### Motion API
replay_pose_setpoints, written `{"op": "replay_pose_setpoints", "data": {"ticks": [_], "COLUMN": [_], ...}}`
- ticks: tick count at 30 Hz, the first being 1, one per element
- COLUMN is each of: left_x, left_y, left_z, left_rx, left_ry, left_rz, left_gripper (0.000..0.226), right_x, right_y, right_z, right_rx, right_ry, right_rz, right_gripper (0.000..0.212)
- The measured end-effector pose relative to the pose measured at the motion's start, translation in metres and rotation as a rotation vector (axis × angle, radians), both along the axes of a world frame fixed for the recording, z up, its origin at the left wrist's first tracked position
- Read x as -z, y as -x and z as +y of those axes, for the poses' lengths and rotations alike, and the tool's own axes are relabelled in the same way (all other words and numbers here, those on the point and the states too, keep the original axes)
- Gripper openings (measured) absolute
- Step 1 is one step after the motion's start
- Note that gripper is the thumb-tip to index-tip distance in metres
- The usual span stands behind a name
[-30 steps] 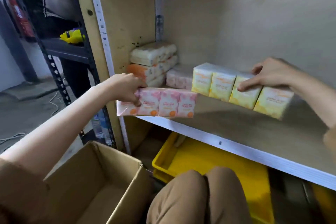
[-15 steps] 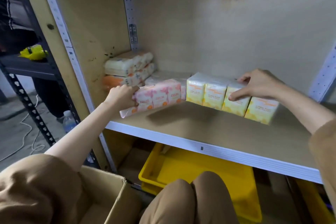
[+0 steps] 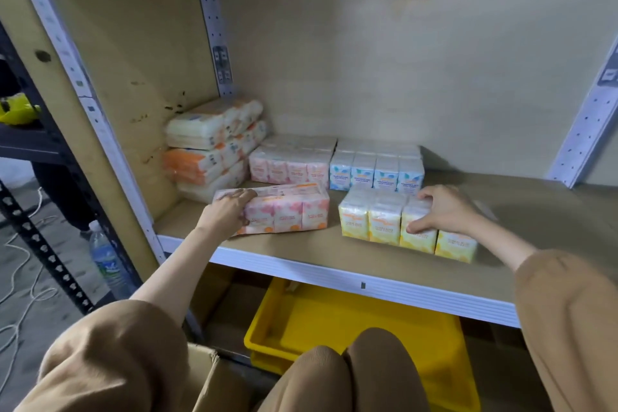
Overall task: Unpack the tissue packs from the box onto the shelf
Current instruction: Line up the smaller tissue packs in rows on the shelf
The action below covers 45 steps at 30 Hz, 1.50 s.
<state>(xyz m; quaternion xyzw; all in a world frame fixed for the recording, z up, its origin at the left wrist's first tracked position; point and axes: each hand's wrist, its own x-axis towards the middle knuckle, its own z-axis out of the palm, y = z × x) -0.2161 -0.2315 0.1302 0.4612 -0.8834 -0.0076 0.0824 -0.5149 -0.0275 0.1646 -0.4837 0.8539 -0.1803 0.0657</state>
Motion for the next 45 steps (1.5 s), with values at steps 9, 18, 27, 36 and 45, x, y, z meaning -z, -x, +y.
{"op": "replay_pose_setpoints", "data": {"ticks": [9, 18, 27, 36, 45], "left_x": [0.013, -0.015, -0.028, -0.011, -0.045], "left_y": [0.004, 0.017, 0.104, 0.158, 0.163], "left_z": [-0.023, -0.006, 0.036, 0.055, 0.049], "left_rx": [0.011, 0.077, 0.541, 0.375, 0.312], "left_ry": [0.065, 0.077, 0.204, 0.159, 0.258], "left_rz": [-0.127, -0.235, -0.405, -0.759, -0.766], "left_gripper": [0.074, 0.086, 0.053, 0.034, 0.037], "right_x": [0.012, 0.009, 0.017, 0.021, 0.027], "right_y": [0.012, 0.012, 0.007, 0.005, 0.007], "right_z": [-0.008, -0.012, -0.014, -0.017, -0.021], "right_rx": [-0.044, -0.127, -0.168, -0.125, -0.122], "right_ry": [-0.131, -0.057, -0.072, -0.046, -0.028], "right_rz": [0.038, 0.092, 0.104, 0.091, 0.107], "right_gripper": [0.084, 0.077, 0.058, 0.057, 0.047]}}
